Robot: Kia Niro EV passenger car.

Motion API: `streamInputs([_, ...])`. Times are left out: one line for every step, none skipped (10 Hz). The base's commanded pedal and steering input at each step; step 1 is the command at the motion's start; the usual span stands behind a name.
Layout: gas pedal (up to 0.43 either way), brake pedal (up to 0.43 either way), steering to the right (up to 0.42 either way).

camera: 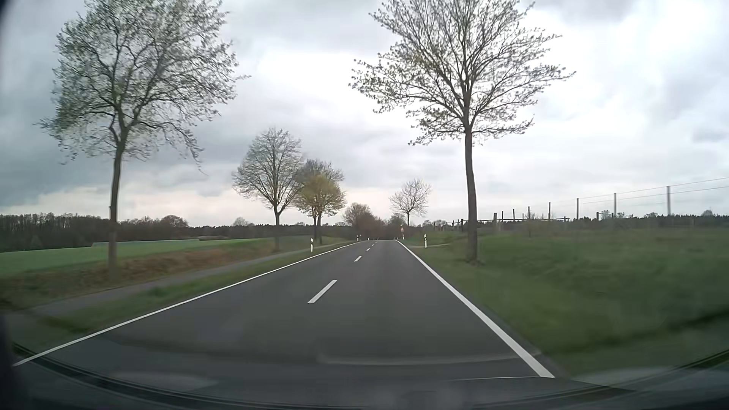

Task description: Follow the waypoints while adhering to traffic rules and regulations

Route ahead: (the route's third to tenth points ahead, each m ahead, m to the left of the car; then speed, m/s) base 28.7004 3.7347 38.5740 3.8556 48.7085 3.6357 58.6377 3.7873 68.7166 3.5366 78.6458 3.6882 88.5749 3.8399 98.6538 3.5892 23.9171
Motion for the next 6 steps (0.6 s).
streamInputs([0.067, 0.0, -0.001])
streamInputs([0.067, 0.0, -0.001])
streamInputs([0.067, 0.0, -0.002])
streamInputs([0.067, 0.0, -0.004])
streamInputs([0.067, 0.0, -0.003])
streamInputs([0.067, 0.006, -0.004])
